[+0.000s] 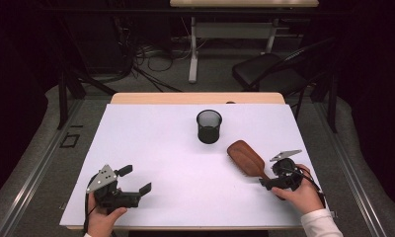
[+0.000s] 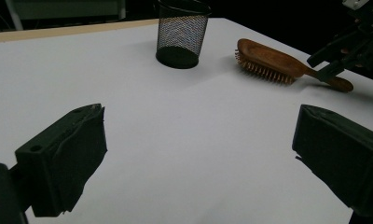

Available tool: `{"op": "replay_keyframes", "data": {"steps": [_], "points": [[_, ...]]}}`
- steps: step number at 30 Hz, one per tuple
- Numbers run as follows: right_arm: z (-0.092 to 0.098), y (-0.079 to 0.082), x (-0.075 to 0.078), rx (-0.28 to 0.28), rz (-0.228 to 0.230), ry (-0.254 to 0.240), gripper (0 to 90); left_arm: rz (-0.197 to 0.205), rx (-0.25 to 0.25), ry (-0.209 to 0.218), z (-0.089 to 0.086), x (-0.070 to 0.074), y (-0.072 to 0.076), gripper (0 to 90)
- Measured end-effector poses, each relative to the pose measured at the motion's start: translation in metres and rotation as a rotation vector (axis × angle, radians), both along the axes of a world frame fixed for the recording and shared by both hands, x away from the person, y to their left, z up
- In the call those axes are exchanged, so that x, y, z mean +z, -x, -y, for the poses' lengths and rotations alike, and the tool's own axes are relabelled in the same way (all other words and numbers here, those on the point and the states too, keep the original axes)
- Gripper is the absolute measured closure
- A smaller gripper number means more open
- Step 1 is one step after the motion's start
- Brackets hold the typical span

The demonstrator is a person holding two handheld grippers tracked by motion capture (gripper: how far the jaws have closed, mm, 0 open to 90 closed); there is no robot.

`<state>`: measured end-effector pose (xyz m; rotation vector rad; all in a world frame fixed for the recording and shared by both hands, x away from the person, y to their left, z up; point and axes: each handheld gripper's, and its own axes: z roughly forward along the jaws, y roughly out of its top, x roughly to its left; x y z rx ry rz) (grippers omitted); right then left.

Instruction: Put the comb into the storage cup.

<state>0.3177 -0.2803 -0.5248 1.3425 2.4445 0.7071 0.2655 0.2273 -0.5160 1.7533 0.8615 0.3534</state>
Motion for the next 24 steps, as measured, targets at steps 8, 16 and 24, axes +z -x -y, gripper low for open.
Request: {"op": "replay_keyframes", "data": {"steps": [8, 16, 24], "points": [[-0.007, -0.006, -0.005, 0.013, -0.036, 0.029, 37.3, -0.010, -0.028, -0.005, 0.008, -0.002, -0.009, 3.0], [-0.005, -0.009, 0.001, 0.014, -0.041, 0.024, 37.8, -0.008, -0.022, -0.015, 0.007, -0.002, -0.007, 3.0], [-0.007, -0.016, 0.002, 0.037, -0.073, 0.062, 39.7, -0.007, -0.023, -0.013, 0.008, -0.002, -0.005, 3.0]]}}
